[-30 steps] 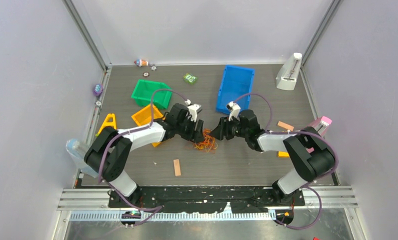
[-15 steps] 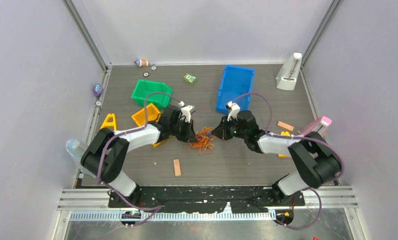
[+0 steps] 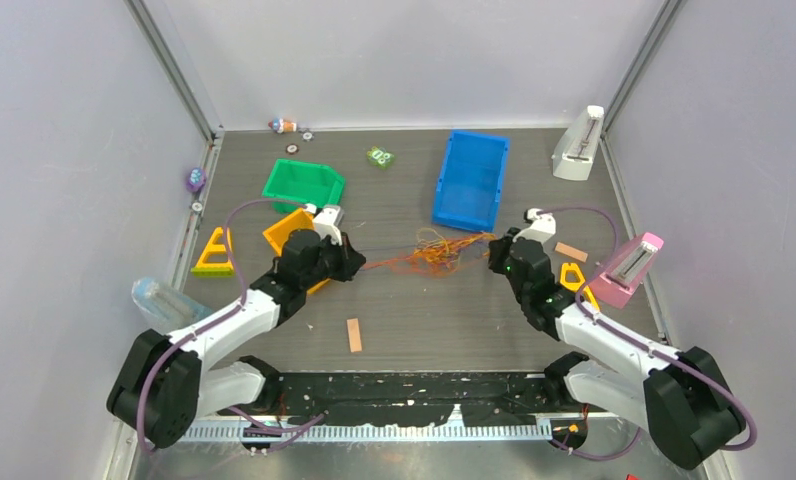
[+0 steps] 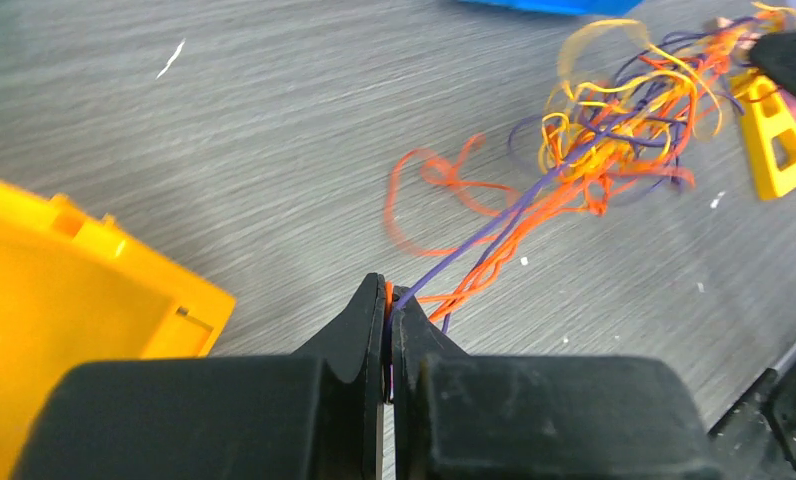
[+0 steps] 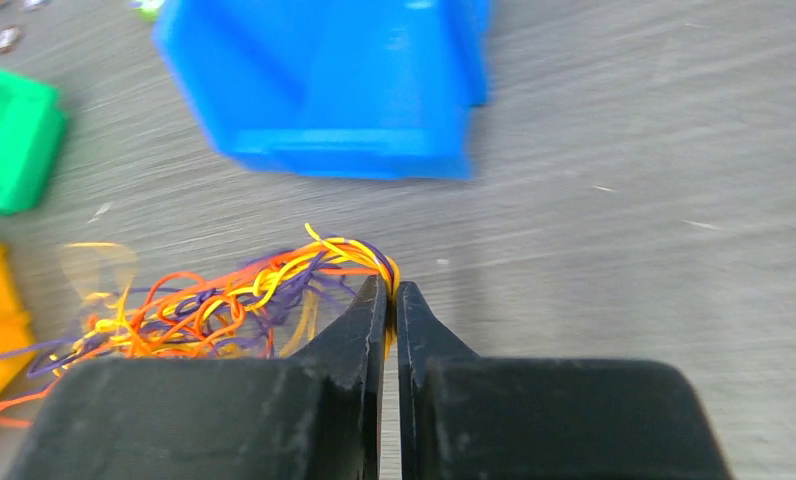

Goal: Untangle the cables

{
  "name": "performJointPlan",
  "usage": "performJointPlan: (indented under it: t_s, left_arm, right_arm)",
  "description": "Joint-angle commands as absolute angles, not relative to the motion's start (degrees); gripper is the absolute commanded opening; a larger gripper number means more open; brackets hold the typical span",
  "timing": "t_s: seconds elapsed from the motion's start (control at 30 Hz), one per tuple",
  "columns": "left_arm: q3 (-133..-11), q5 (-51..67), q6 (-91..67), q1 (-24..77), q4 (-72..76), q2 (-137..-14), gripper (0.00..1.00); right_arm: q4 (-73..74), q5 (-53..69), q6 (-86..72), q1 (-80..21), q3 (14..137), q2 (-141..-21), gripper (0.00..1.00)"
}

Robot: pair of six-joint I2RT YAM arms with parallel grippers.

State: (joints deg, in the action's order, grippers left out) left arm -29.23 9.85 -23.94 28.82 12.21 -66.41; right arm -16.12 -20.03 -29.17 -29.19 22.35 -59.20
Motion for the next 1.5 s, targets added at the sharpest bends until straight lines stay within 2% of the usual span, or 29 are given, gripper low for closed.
performJointPlan:
  t_s: [0.0,0.13,0.2,0.3,0.33,0.37,0.53,0.67,0.8,0.87,0.93,1.07,1.17,1.27,1.47]
  left_arm:
    - [-27.6,3.3,-23.5,27.7,13.0,-65.0,0.00]
    - [-29.8,7.4,-22.7,27.7,12.3,-67.9,0.00]
    - [-30.5,9.5,-22.5,27.7,12.3,-69.2,0.00]
    - [-31.2,11.4,-22.4,27.7,12.3,-70.2,0.00]
    - [-31.2,11.5,-22.3,27.7,12.3,-70.2,0.00]
    - [-31.2,11.7,-22.2,27.7,12.4,-70.1,0.00]
    - [-30.7,11.3,-22.1,27.7,12.7,-69.2,0.00]
    - [-30.8,12.1,-22.1,27.7,12.7,-69.5,0.00]
    - [-30.4,11.9,-22.1,27.7,12.7,-69.0,0.00]
    - [-30.1,11.3,-22.0,27.8,12.7,-68.2,0.05]
    - [-29.3,8.6,-21.5,28.4,12.3,-66.0,0.16]
    - [-27.1,0.9,-18.6,32.1,12.7,-60.7,0.54]
    - [-28.3,0.5,-17.9,33.1,12.0,-60.7,0.69]
    - [-33.0,2.6,-17.4,33.6,9.2,-64.1,0.74]
    - [-46.0,5.1,-16.4,37.1,1.1,-78.2,0.76]
  right_arm:
    - [-13.8,-35.7,-30.5,-27.4,20.3,-56.0,0.05]
    - [-18.0,-28.1,-25.6,-27.4,20.1,-56.3,0.06]
    - [-20.8,-18.5,-23.0,-27.4,20.1,-57.1,0.11]
    - [-25.0,-11.4,-20.6,-27.4,19.7,-58.6,0.22]
    - [-26.1,-8.4,-19.7,-27.4,19.8,-59.3,0.33]
    - [-26.6,-7.1,-19.4,-27.4,20.0,-59.7,0.36]
    - [-27.5,-3.8,-19.0,-27.5,20.6,-61.6,0.75]
    - [-27.0,-5.8,-19.5,-27.4,20.1,-60.7,0.96]
    - [-26.0,-10.3,-20.8,-27.4,19.1,-58.6,0.95]
    - [-25.7,-10.9,-20.8,-27.4,19.0,-58.1,0.95]
    - [-25.6,-10.9,-21.0,-27.4,19.1,-58.1,0.95]
    - [-25.7,-11.6,-21.0,-27.4,18.6,-57.1,0.95]
    - [-26.4,-11.9,-20.9,-27.4,17.8,-56.2,0.95]
    - [-26.9,-11.9,-20.9,-27.4,17.3,-55.7,0.95]
    - [-27.3,-10.7,-20.5,-27.4,17.4,-56.0,0.96]
